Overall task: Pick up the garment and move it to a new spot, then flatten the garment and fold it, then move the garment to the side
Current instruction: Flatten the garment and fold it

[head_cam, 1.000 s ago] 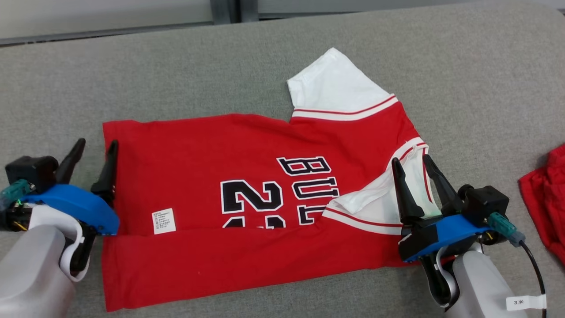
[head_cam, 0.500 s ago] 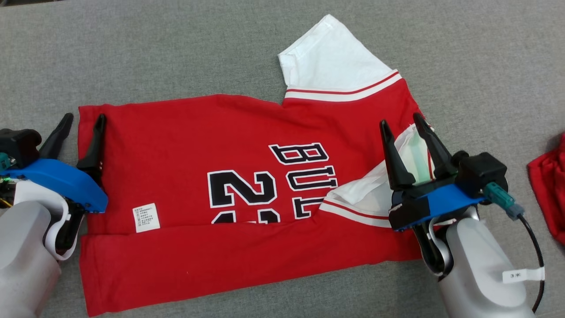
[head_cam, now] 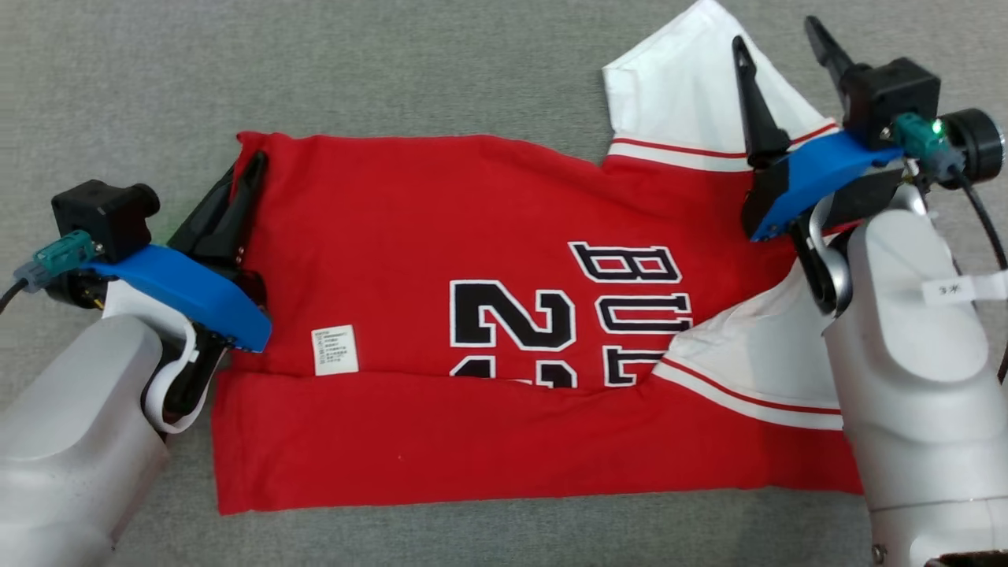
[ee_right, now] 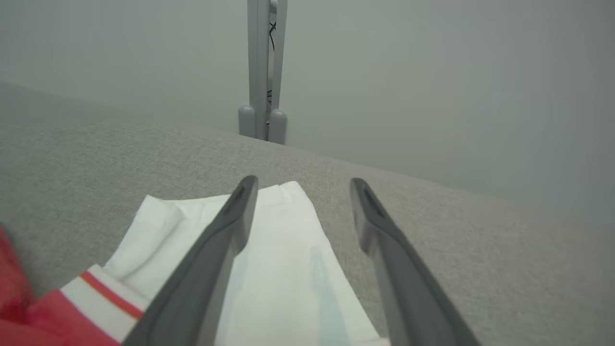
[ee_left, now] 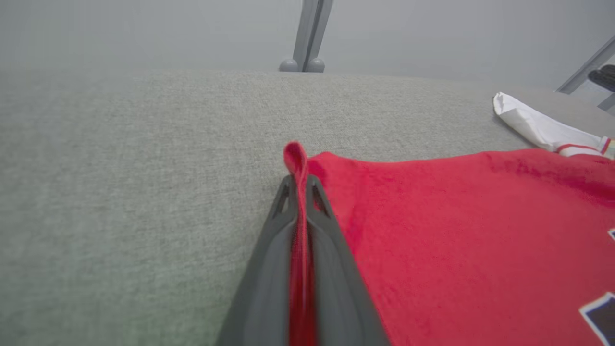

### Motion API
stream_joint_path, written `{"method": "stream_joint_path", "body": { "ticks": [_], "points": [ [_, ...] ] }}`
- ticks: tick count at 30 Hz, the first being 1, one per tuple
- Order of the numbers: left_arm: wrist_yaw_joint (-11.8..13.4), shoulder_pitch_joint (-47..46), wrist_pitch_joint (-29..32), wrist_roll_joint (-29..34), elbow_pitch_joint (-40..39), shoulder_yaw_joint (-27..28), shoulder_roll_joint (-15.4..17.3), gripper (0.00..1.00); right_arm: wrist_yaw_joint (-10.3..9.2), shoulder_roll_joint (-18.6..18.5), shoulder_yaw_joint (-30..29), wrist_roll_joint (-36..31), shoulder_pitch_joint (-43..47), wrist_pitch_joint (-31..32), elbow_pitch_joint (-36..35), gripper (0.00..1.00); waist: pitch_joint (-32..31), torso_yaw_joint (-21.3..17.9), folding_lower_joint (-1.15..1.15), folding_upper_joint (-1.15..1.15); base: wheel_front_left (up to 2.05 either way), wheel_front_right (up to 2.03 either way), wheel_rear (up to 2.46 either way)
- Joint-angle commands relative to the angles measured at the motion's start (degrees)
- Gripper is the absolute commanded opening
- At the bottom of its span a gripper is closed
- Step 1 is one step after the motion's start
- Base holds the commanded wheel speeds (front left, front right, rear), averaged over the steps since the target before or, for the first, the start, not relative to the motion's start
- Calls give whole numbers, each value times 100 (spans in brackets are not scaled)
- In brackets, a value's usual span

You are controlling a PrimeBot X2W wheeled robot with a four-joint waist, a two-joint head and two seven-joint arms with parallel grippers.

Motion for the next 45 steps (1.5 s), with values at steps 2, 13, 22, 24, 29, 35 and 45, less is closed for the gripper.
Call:
{"method": "stream_joint_path", "body": {
  "ticks": [2,13,22,24,29,35,45],
  "points": [
    [7,-36,6,167,-248,90,-113,0,0,-21,-327,-276,-391,298,133,100,249,410,-1,-1,0,0,0],
    [7,66,4,481,-793,106,-399,0,0,-27,-1431,-1461,-1169,1926,460,100,515,1042,-1,-1,0,0,0],
    [7,109,3,502,-808,202,-400,0,-1,-23,-1609,-1647,-976,2349,492,0,492,1133,-1,-1,0,0,0],
    [7,118,3,535,-804,302,-389,0,-1,-35,-1603,-1598,-972,2158,363,0,475,1109,-1,-1,0,0,0],
    [8,192,2,654,-825,799,-435,0,-1,-23,-1649,-1595,-1055,1498,57,0,358,1012,-1,-1,0,0,0],
    [8,419,2,1011,-889,1484,-469,0,-1,-23,-1701,-1242,-1012,440,73,0,85,797,-1,-1,0,0,0],
    [8,1276,3,1501,-772,2228,-367,0,-1,-23,-1140,402,-53,-796,315,0,-557,188,-1,-1,0,0,0]
  ]
}}
